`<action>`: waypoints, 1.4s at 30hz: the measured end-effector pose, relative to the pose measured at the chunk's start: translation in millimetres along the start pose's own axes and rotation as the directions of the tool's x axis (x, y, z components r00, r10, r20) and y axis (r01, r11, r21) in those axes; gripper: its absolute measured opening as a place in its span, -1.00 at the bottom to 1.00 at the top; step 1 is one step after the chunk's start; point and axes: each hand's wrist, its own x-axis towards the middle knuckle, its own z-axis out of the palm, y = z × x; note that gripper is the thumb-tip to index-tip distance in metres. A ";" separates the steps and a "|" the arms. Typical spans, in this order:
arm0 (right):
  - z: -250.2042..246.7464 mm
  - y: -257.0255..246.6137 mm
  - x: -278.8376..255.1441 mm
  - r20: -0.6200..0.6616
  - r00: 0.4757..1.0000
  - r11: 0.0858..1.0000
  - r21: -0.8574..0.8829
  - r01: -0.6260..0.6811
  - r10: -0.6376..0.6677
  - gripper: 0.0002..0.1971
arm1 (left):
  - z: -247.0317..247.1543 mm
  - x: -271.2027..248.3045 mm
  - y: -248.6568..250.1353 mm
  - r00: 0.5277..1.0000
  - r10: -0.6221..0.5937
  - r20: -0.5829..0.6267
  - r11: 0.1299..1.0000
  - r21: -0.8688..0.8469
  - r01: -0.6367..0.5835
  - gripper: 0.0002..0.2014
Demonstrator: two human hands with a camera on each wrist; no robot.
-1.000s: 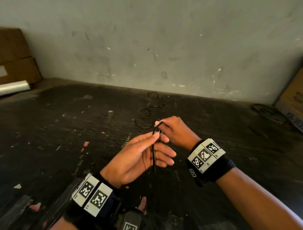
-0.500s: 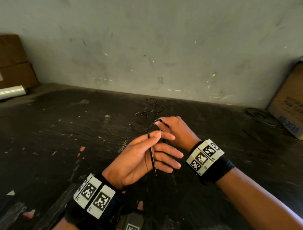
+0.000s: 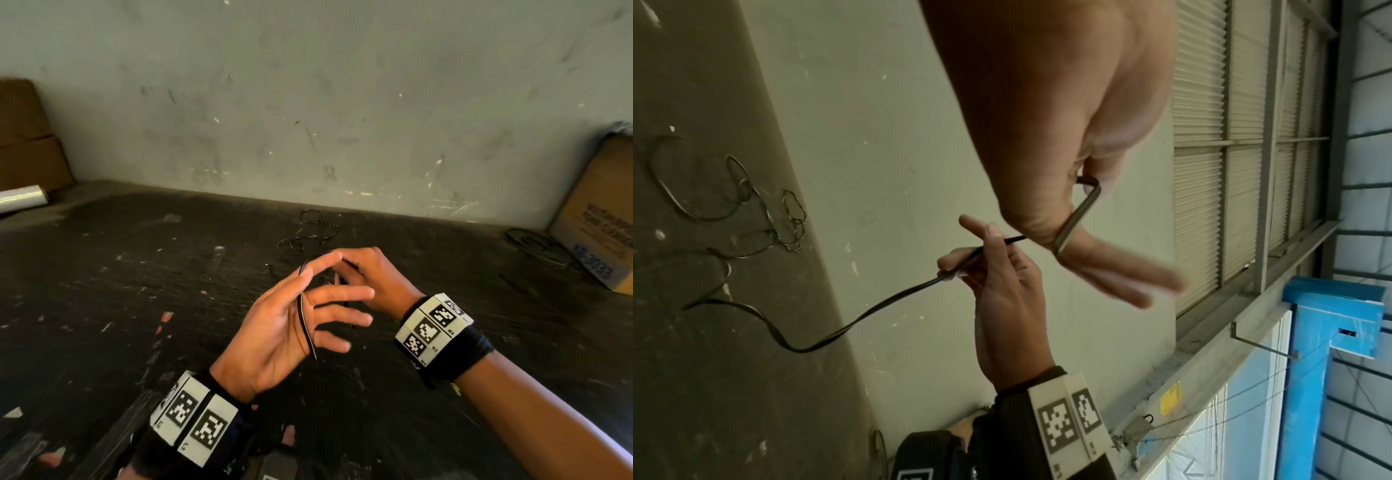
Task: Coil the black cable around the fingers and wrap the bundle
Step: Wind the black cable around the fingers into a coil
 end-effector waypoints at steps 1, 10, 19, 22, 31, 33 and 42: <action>-0.3 -0.1 -1.2 0.005 1.000 1.000 0.001 0.012 -0.012 -0.78 | 0.2 0.1 -0.1 1.000 -0.003 0.002 1.000 0.004 0.003 -0.56; -0.7 -7.9 -9.7 0.011 0.996 0.994 -0.069 0.089 -0.088 -0.78 | 0.9 -3.8 -3.0 0.999 -0.024 0.021 1.000 0.019 0.024 -0.54; 28.4 -30.7 -38.1 0.256 0.966 0.999 -0.030 -0.037 0.044 -0.87 | -18.8 7.9 15.0 0.976 0.138 -0.170 0.988 0.094 -0.123 -0.50; 33.8 -46.2 -49.9 0.399 0.915 0.996 -0.082 -0.024 0.055 -0.83 | -39.6 9.2 18.0 0.966 0.125 -0.226 0.987 0.129 -0.098 -0.51; -5.2 -86.7 -42.5 0.529 0.848 0.984 -0.163 0.070 0.027 -0.82 | -46.0 0.7 -0.1 0.964 0.028 -0.263 0.695 0.699 0.171 -0.56; -20.5 -95.5 -35.0 0.528 0.849 0.976 -0.193 0.105 0.013 -0.85 | -46.7 -3.0 -4.5 0.970 -0.025 -0.242 0.623 0.755 0.204 -0.51; -105.0 -102.6 12.9 0.149 0.978 0.918 -0.348 0.192 -0.148 -0.73 | -27.3 -24.6 -1.3 0.975 -0.216 -0.042 0.742 0.643 0.192 -0.48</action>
